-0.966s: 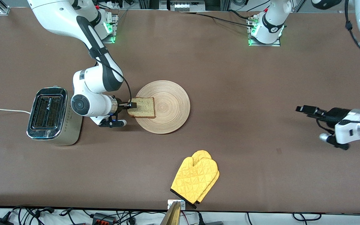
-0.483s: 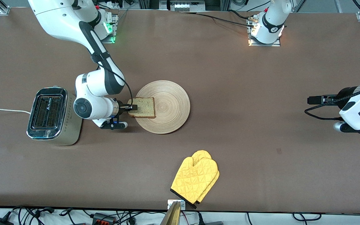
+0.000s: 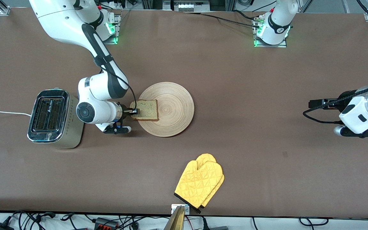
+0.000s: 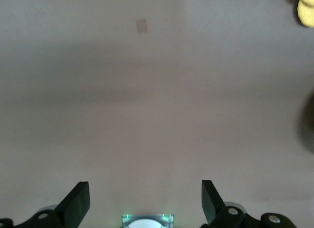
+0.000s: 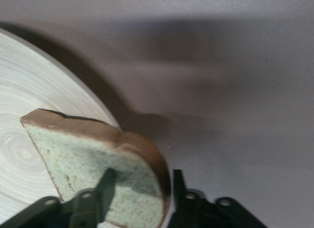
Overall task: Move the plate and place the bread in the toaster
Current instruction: 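Grasp the bread slice with the right gripper while the left gripper withdraws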
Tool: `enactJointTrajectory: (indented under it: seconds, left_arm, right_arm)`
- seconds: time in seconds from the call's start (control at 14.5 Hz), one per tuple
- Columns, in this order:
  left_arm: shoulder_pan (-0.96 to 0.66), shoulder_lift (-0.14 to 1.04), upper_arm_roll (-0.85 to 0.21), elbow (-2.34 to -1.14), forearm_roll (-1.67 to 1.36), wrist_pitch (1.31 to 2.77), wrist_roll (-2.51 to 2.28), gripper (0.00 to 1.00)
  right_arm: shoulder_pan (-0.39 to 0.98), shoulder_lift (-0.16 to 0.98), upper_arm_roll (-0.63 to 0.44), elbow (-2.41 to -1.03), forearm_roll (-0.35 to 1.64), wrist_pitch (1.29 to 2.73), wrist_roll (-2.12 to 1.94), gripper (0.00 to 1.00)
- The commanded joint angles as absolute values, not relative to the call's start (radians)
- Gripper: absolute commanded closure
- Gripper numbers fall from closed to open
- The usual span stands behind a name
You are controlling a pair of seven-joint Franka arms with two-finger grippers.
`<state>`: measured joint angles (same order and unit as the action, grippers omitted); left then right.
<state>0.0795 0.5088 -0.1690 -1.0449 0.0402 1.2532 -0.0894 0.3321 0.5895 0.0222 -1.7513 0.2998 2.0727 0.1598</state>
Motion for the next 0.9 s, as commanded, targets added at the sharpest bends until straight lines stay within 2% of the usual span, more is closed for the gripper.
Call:
enactJointTrajectory:
  seconds: [0.0,0.07,0.21,0.34,0.41,0.55,0.76,0.83]
  left_arm:
    - [0.074,0.488,-0.176,-1.035,0.133,1.273,-0.089,0.0]
    - [0.074,0.488,-0.176,-1.035,0.138,1.273,-0.087,0.0]
    - [0.077,0.486,-0.176,-1.035,0.14,1.27,-0.089,0.0]
    - [0.095,0.419,-0.173,-1.069,0.124,1.266,-0.084,0.0]
    - [0.104,0.391,-0.172,-1.133,0.112,1.276,-0.101,0.0]
    - [0.118,0.304,-0.172,-1.262,0.11,1.389,-0.1,0.0]
    - [0.118,0.091,-0.173,-1.593,0.107,1.61,-0.101,0.0]
    - [0.12,0.065,-0.172,-1.641,0.107,1.653,-0.091,0.0]
  right_arm:
    - [0.336,0.597,0.017,-1.73,0.314,2.054,0.149,0.82]
    - [0.334,0.597,0.017,-1.723,0.316,2.04,0.149,0.9]
    - [0.334,0.597,0.017,-1.686,0.316,1.987,0.15,0.99]
    - [0.334,0.597,0.017,-1.651,0.316,1.939,0.149,1.0]
    - [0.334,0.594,0.017,-1.635,0.314,1.922,0.149,1.0]
    - [0.333,0.585,0.014,-1.588,0.305,1.852,0.161,1.0]
    - [0.321,0.565,0.0,-1.481,0.253,1.699,0.16,1.0]
    - [0.318,0.554,-0.006,-1.439,0.211,1.64,0.161,1.0]
